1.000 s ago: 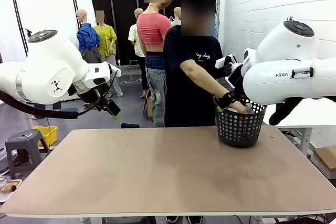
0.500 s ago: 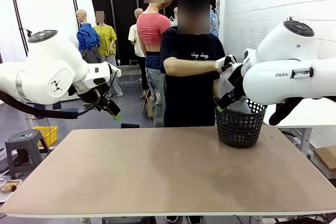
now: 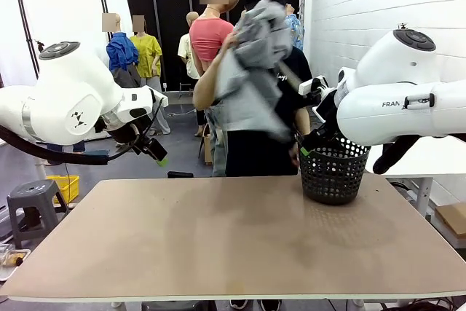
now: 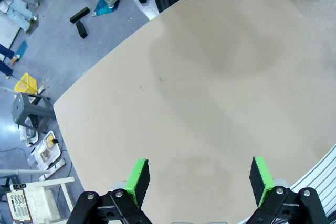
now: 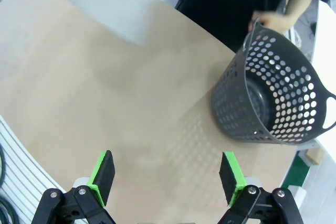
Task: Fold the training pants.
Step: Grab both ends of the Training pants handed by a person.
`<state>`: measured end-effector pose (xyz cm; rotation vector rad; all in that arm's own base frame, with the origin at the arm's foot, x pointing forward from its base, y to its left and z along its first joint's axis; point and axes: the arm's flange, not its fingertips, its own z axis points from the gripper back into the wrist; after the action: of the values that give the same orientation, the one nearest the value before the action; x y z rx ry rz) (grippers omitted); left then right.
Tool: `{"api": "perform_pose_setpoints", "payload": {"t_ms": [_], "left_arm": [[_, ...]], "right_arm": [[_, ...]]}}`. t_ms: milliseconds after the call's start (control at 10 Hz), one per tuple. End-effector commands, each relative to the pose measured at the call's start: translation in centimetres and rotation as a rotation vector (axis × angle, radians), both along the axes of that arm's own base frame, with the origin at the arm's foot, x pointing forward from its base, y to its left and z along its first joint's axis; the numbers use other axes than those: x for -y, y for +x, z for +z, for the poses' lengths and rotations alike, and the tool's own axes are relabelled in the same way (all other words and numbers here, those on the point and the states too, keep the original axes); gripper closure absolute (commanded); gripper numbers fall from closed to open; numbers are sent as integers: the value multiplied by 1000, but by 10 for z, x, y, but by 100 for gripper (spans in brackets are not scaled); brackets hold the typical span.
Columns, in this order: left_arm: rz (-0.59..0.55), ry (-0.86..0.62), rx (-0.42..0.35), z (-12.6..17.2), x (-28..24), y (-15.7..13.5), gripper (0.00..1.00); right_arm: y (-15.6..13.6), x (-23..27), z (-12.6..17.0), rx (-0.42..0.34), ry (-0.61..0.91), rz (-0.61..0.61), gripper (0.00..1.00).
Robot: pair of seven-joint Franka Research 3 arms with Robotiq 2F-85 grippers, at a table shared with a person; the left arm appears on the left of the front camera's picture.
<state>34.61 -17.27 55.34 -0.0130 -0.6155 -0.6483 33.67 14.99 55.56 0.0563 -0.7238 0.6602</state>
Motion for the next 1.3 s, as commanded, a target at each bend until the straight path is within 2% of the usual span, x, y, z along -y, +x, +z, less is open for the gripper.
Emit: {"api": "perform_pose_setpoints", "payload": {"t_ms": [0,1200], "left_arm": [[-4,2,-1,-1,-2,0,0],[-4,2,-1,-1,-2,0,0]], "right_arm": [[0,0,0,0,0,0,0],[0,0,0,0,0,0,0]]}}
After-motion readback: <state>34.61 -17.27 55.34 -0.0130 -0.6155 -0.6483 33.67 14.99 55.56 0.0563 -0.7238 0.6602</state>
